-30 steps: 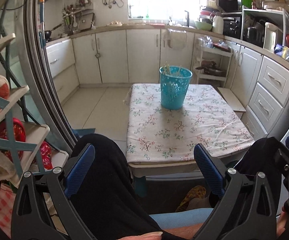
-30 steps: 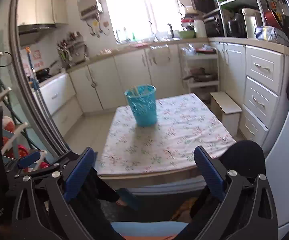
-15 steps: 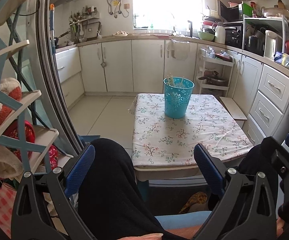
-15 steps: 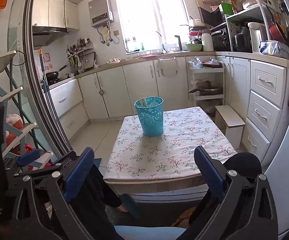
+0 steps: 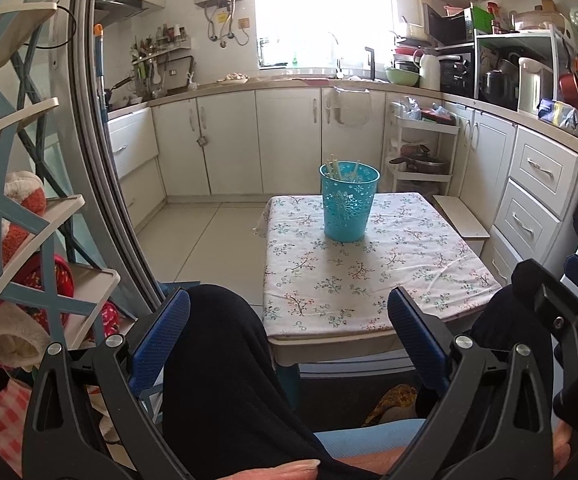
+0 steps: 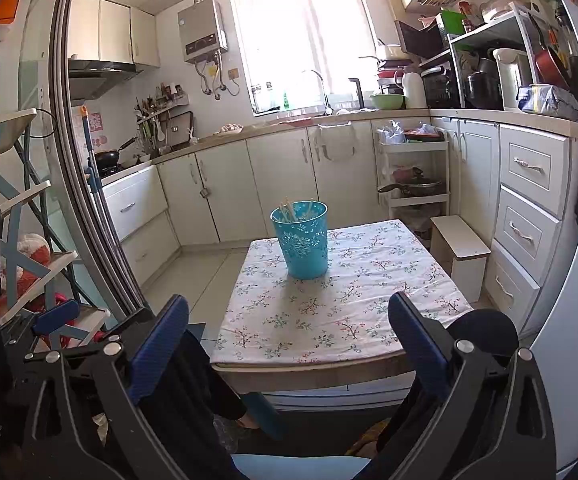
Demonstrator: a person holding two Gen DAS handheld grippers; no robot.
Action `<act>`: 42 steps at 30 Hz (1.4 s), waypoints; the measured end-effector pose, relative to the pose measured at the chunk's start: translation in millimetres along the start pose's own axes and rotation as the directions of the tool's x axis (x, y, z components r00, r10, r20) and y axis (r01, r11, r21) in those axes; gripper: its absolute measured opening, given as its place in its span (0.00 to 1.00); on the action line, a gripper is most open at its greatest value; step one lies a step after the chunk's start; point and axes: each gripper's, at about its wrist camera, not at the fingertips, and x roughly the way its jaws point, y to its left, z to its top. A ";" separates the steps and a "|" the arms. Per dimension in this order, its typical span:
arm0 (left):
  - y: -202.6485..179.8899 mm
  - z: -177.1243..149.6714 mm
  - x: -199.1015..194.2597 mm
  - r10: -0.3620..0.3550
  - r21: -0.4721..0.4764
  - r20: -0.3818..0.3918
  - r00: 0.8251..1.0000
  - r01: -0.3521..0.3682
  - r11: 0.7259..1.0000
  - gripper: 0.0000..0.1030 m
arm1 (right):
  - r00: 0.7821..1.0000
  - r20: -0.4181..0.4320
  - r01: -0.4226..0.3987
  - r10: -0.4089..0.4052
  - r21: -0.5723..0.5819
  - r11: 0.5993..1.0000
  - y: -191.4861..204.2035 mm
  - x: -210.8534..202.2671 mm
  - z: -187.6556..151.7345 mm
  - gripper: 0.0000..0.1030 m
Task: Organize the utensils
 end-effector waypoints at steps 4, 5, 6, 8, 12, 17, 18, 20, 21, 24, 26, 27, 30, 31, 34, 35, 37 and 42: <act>1.2 0.1 -3.9 0.009 -0.003 0.014 1.000 -0.008 1.000 0.92 | 1.000 0.003 -0.002 0.002 -0.001 1.000 1.3 -1.5 -0.3 0.93; 1.4 0.0 -4.0 0.011 -0.003 0.015 1.000 -0.011 1.000 0.92 | 1.000 0.004 -0.002 0.002 0.000 1.000 1.4 -1.7 -0.4 0.93; 1.1 -0.1 -4.3 0.013 -0.002 0.015 1.000 -0.013 1.000 0.92 | 1.000 0.003 -0.002 0.002 -0.001 1.000 1.6 -1.7 -0.5 0.93; 1.2 -0.6 -4.5 0.015 -0.001 0.013 1.000 -0.015 1.000 0.92 | 1.000 0.002 -0.001 0.001 -0.003 1.000 1.6 -1.8 -0.5 0.93; 2.9 -0.9 -5.3 0.015 -0.005 0.015 1.000 -0.015 1.000 0.92 | 1.000 0.009 -0.001 0.001 -0.004 1.000 1.8 -3.3 0.2 0.93; 5.3 -2.6 -7.7 0.021 -0.009 0.019 1.000 -0.020 1.000 0.92 | 1.000 0.012 -0.004 0.004 -0.011 1.000 2.5 -5.6 -0.3 0.93; 6.0 -2.9 -8.4 0.024 -0.010 0.021 0.999 -0.024 1.000 0.92 | 1.000 0.013 -0.005 0.005 -0.012 1.000 2.9 -6.1 -0.4 0.93; 6.7 -3.4 -8.9 0.025 -0.011 0.021 0.999 -0.024 1.000 0.92 | 1.000 0.015 -0.004 0.005 -0.014 1.000 3.2 -6.5 -0.3 0.93; 6.7 -3.6 -8.9 0.024 -0.010 0.020 1.000 -0.024 1.000 0.92 | 1.000 0.015 -0.004 0.005 -0.015 1.000 2.6 -6.8 0.0 0.93; 7.0 -3.9 -9.4 0.024 -0.008 0.022 0.999 -0.023 1.000 0.92 | 1.000 0.016 -0.003 0.003 -0.018 1.000 3.4 -6.7 -0.2 0.93; 7.2 -4.3 -9.7 0.023 -0.009 0.022 0.999 -0.022 1.000 0.92 | 1.000 0.016 -0.003 0.004 -0.018 1.000 3.5 -6.7 -0.3 0.93; 6.6 -4.5 -9.5 0.024 -0.009 0.022 0.999 -0.023 1.000 0.92 | 1.000 0.016 -0.003 0.004 -0.018 1.000 3.5 -6.7 -0.3 0.93; 6.7 -4.8 -9.5 0.022 -0.012 0.019 1.000 -0.022 1.000 0.92 | 1.000 0.017 -0.003 0.003 -0.019 1.000 3.8 -7.1 -0.3 0.93; 7.0 -4.5 -9.1 0.021 -0.014 0.018 1.000 -0.021 1.000 0.92 | 1.000 0.018 -0.003 0.003 -0.020 1.000 3.8 -7.3 -0.4 0.93; 7.4 -4.4 -8.8 0.019 -0.016 0.017 1.000 -0.019 1.000 0.92 | 1.000 0.020 -0.002 0.002 -0.022 1.000 3.9 -7.6 -0.3 0.93; 7.2 -4.6 -8.8 0.017 -0.017 0.017 1.000 -0.016 1.000 0.92 | 1.000 0.021 -0.001 0.002 -0.023 1.000 3.7 -8.1 0.1 0.93; 7.0 -4.9 -8.3 0.015 -0.016 0.017 1.000 -0.014 1.000 0.92 | 1.000 0.024 0.001 0.000 -0.026 1.000 4.2 -8.5 0.5 0.93; 7.0 -5.9 -6.1 0.010 -0.019 0.011 1.000 -0.010 1.000 0.92 | 1.000 0.024 0.002 -0.001 -0.027 1.000 4.3 -8.7 0.6 0.93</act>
